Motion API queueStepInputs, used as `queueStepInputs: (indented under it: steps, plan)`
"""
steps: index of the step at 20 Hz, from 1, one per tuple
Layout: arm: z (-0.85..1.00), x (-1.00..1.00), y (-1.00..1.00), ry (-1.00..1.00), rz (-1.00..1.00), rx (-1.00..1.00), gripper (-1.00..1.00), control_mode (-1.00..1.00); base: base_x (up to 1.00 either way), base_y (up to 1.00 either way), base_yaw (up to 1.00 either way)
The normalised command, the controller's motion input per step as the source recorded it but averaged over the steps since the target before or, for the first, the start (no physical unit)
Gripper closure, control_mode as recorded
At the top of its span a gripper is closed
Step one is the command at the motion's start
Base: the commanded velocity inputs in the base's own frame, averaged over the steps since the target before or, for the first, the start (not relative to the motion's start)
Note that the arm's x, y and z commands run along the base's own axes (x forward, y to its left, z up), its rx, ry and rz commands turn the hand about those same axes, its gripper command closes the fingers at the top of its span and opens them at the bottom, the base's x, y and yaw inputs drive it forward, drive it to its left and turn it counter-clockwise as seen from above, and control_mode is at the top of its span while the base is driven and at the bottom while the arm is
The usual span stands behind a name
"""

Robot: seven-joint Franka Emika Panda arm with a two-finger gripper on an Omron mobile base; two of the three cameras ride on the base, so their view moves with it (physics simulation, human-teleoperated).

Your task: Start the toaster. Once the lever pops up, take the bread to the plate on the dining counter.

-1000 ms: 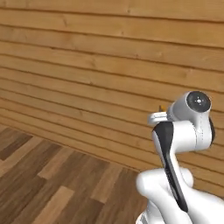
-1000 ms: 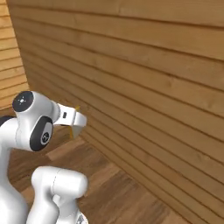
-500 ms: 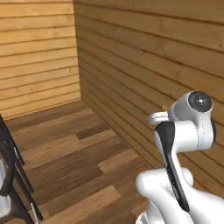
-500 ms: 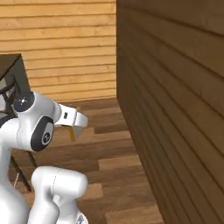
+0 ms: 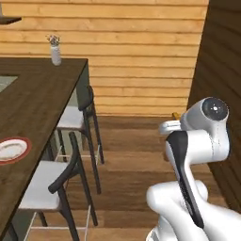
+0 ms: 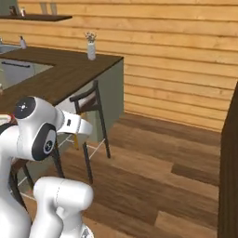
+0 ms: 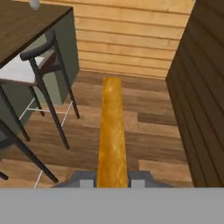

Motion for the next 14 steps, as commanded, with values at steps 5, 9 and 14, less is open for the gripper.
queueStepInputs:
  steps: [5,9,14]
  plan:
    - [0.00,0.00,0.00,0.00,0.00,0.00,1.00,1.00,0.93,-0.35,0.83]
    - [0.00,0.00,0.00,0.00,0.00,0.00,1.00,1.00,0.69,-0.26,0.91]
    - [0.00,0.00,0.00,0.00,0.00,0.00,1.00,1.00,0.54,-0.25,0.94]
